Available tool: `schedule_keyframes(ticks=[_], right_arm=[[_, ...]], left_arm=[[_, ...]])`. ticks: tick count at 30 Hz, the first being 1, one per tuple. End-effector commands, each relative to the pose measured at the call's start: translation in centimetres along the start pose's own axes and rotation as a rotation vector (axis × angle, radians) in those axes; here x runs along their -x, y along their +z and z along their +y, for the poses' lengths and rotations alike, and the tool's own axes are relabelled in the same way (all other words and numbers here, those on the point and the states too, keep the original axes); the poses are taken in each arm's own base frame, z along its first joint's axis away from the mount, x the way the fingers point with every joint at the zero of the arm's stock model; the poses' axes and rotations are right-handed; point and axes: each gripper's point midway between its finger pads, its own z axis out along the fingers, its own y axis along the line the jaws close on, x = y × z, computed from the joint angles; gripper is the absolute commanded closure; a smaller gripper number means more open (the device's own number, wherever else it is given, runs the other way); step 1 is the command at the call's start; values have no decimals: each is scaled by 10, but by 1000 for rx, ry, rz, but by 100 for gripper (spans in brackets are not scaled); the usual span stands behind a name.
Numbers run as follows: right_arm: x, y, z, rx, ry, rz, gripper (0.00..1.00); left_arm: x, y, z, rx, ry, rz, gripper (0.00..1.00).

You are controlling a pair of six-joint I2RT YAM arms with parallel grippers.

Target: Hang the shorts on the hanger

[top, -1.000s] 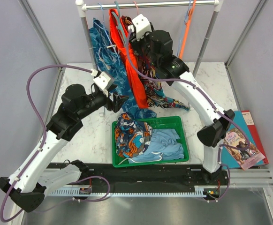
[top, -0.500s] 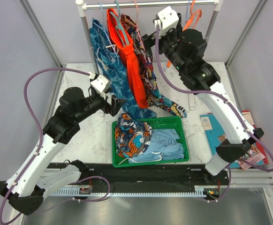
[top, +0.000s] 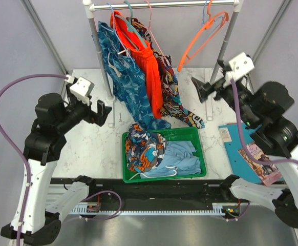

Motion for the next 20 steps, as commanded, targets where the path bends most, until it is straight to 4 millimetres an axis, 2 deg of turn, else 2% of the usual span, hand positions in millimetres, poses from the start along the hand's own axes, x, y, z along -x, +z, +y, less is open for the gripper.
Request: schedule_keyframes(ticks=[1,5,6,7,11,12,15,20], right_arm=[[-65,-46,-3,-12,-43,168,2],[-117,-84,3,21,-60,291,2],[-136,-91,4,19,-63,339,2],[-140,-102,4,18,-71,344,2],[-184,-133,15,85,-119,474,2],[-192,-137,19,102,-126,495,2],[-208,-147,23,133,-147,555,2],[-225,-150,25,155,-163,647,2]], left_arm=[[-53,-24,-1,-12,21,175,1],[-97,-41,6,56,45,295,0],[-111,-42,7,73,42,329,1],[-119,-45,12,101,53,355,1],[-153,-54,14,121,69,455,1],[-163,-55,13,120,72,475,1],[-176,-54,11,97,97,500,0],[-187,-47,11,53,121,551,0]])
